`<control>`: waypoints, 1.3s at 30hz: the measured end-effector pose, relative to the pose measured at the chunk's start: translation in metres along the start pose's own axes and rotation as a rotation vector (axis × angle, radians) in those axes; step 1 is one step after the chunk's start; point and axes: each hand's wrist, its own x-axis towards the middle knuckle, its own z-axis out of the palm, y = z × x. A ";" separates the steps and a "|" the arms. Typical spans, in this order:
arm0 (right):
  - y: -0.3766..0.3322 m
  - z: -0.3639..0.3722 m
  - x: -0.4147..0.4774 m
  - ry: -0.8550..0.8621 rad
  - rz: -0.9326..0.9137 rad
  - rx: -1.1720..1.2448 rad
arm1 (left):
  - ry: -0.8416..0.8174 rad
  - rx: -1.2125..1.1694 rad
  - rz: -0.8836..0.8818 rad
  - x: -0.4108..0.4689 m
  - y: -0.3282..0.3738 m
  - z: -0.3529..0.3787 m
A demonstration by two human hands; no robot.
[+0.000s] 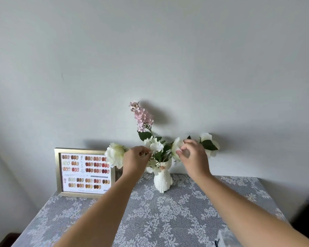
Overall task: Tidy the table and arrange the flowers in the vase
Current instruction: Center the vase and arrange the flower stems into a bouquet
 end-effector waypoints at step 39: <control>-0.013 0.016 0.058 -0.320 -0.282 -0.271 | 0.162 0.373 -0.222 0.019 -0.055 -0.056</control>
